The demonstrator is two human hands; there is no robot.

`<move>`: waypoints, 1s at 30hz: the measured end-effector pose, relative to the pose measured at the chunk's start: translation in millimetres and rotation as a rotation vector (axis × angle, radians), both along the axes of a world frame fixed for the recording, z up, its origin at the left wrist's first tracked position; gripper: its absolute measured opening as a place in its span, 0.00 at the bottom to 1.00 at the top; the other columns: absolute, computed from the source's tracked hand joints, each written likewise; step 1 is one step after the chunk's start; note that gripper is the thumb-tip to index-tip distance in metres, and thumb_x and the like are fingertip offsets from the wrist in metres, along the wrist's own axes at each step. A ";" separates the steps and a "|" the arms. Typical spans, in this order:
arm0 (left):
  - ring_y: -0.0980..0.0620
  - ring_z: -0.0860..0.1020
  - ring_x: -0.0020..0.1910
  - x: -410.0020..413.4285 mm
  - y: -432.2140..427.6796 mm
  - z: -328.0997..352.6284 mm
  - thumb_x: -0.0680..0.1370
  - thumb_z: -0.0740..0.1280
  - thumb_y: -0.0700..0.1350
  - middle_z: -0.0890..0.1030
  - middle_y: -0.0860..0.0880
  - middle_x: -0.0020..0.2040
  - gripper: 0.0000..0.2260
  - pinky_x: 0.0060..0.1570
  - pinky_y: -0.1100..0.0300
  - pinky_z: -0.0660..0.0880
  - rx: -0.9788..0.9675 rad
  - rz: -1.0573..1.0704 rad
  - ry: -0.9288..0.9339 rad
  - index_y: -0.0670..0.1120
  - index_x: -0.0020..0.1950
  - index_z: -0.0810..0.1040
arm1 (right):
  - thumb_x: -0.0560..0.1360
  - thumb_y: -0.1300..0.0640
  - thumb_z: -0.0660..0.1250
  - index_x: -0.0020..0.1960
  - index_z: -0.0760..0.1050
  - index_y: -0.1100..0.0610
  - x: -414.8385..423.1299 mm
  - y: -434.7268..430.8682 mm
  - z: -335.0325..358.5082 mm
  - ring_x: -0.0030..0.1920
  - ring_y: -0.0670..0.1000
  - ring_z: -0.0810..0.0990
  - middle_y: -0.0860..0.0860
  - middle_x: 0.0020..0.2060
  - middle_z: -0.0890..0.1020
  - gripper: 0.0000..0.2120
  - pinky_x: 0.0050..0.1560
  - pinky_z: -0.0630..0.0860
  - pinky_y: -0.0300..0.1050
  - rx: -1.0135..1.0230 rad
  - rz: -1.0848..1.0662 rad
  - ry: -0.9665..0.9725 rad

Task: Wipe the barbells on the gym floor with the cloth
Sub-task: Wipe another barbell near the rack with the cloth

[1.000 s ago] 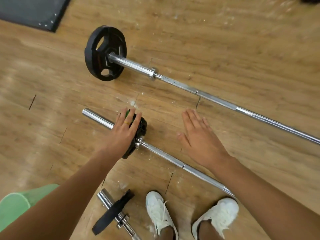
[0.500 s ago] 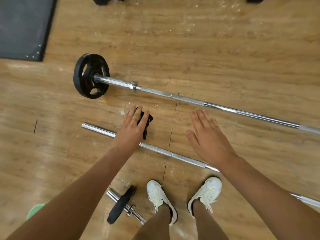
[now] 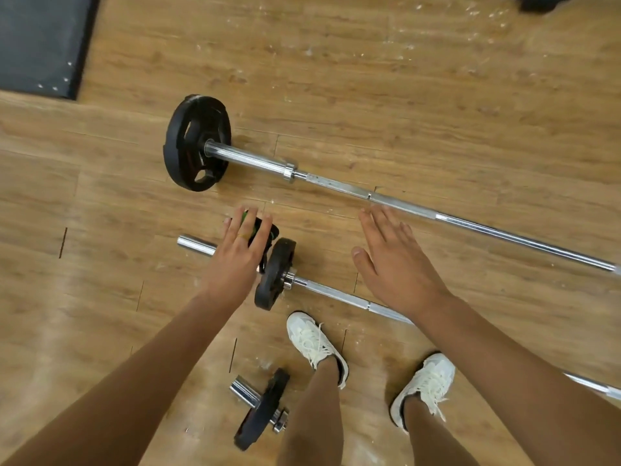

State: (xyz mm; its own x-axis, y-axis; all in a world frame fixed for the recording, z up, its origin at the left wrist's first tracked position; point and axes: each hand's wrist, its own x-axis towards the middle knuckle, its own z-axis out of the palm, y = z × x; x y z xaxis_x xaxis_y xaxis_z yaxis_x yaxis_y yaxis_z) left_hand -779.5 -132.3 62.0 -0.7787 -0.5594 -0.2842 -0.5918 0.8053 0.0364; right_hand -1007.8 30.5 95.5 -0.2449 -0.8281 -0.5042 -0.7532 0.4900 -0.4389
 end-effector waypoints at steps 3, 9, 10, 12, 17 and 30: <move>0.31 0.56 0.78 26.6 -36.4 1.5 0.61 0.71 0.21 0.63 0.32 0.77 0.47 0.74 0.38 0.54 0.021 0.012 -0.029 0.37 0.79 0.62 | 0.85 0.47 0.47 0.82 0.43 0.56 18.8 -41.3 0.5 0.81 0.52 0.38 0.54 0.82 0.45 0.30 0.80 0.38 0.51 0.016 0.028 0.021; 0.30 0.55 0.78 55.3 -84.4 3.6 0.63 0.73 0.23 0.62 0.32 0.77 0.47 0.74 0.38 0.54 0.060 0.053 -0.065 0.38 0.79 0.60 | 0.85 0.48 0.49 0.82 0.44 0.58 34.8 -111.8 3.9 0.81 0.52 0.40 0.54 0.82 0.45 0.30 0.80 0.39 0.51 0.010 0.069 0.049; 0.30 0.55 0.78 55.9 -89.7 2.5 0.62 0.73 0.23 0.63 0.32 0.77 0.46 0.74 0.38 0.55 0.064 0.052 -0.062 0.38 0.79 0.61 | 0.85 0.48 0.48 0.82 0.44 0.58 35.6 -120.6 4.0 0.81 0.52 0.40 0.54 0.82 0.45 0.30 0.79 0.38 0.51 0.012 0.075 0.053; 0.30 0.56 0.78 54.8 -99.8 1.4 0.63 0.73 0.23 0.63 0.32 0.77 0.46 0.74 0.39 0.53 0.068 0.058 -0.059 0.38 0.79 0.61 | 0.85 0.48 0.48 0.82 0.43 0.58 35.8 -136.2 0.8 0.81 0.52 0.39 0.54 0.82 0.45 0.30 0.78 0.36 0.49 0.017 0.087 0.059; 0.32 0.51 0.79 42.6 -127.8 1.0 0.66 0.72 0.25 0.59 0.33 0.79 0.45 0.75 0.42 0.48 0.080 0.081 -0.083 0.39 0.81 0.57 | 0.85 0.48 0.48 0.82 0.44 0.59 32.0 -164.6 -15.1 0.81 0.52 0.39 0.55 0.82 0.45 0.30 0.74 0.34 0.46 0.034 0.070 0.046; 0.36 0.39 0.79 -46.7 -193.7 -24.3 0.73 0.74 0.36 0.47 0.35 0.81 0.46 0.77 0.43 0.39 0.136 0.065 -0.275 0.41 0.82 0.47 | 0.84 0.51 0.51 0.82 0.47 0.60 -51.0 -226.6 -75.7 0.81 0.55 0.43 0.56 0.81 0.50 0.30 0.79 0.42 0.54 0.071 0.013 -0.111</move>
State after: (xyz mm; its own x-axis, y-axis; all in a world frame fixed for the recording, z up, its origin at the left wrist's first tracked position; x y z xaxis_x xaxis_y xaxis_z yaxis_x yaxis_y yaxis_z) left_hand -826.2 -325.9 37.8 -0.6265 -0.5477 -0.5546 -0.6441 0.7645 -0.0274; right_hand -1058.9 -196.1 19.9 -0.1737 -0.7919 -0.5854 -0.7086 0.5133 -0.4841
